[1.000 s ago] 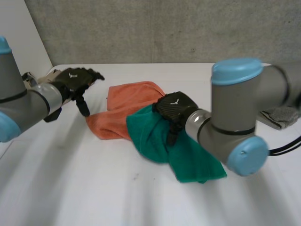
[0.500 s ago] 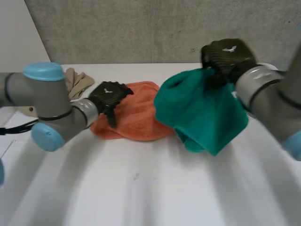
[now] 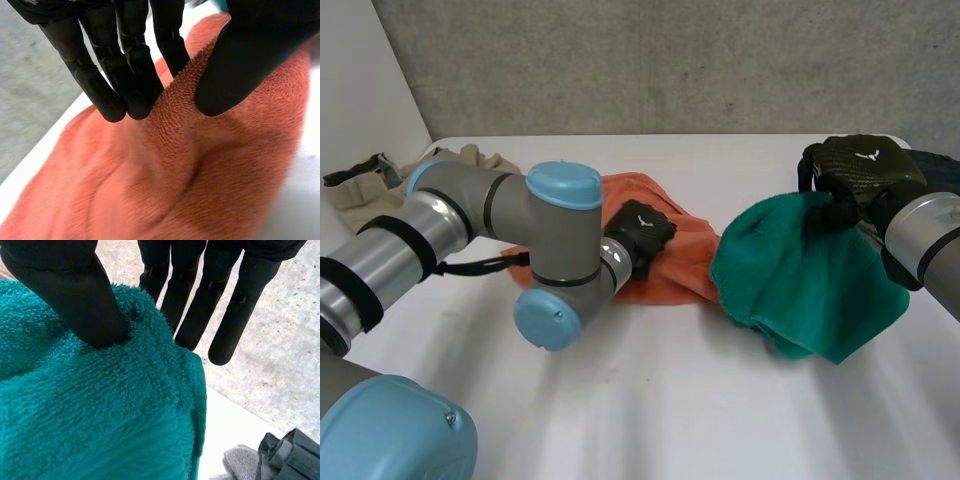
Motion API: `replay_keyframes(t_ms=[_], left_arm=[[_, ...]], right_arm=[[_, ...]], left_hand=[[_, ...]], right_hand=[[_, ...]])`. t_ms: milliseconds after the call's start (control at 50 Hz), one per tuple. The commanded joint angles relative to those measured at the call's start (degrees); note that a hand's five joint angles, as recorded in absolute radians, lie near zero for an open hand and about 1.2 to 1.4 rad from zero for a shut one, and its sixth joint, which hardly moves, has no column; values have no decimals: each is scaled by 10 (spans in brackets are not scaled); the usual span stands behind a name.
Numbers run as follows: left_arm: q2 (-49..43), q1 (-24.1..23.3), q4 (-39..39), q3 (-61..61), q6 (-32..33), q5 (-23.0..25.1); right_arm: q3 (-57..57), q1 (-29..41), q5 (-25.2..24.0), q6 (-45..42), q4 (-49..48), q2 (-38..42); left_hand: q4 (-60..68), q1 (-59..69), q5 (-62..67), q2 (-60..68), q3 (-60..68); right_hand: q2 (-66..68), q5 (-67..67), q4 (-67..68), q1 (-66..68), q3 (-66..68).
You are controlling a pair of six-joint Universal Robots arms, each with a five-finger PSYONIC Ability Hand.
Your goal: Fold the laundry.
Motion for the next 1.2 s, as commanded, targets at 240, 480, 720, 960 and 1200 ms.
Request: replay_keyframes(t_ms=[240,480,720,960,1200], left_arm=[[225,281,97,49,-54,-117],[90,385,82,173,-15,-127],[140,340,76,15,-52,-37],[250,205,69,-261,-105,66],[233,43,70,-324,-215,91]], right_arm=[[-9,44,-11,-3,-6,7],[-3,83,-8,-21,-2,31],[-8,94,-4,-33,-5,28],[-37,107,-12,-33,6,20],[-43,126,-16,-42,11,55]], left_hand=[[117,144,136,118,124],[117,144,136,118,124],[-583,-556,-564,-582,-576],[-583,-556,-564,-582,-576],[-583,-556,-564,-582,-576]], right_hand=[[135,154,118,189,131],[135,154,118,189,131],[135,154,118,189,131],[135,154,118,189,131],[135,154,118,189,131]])
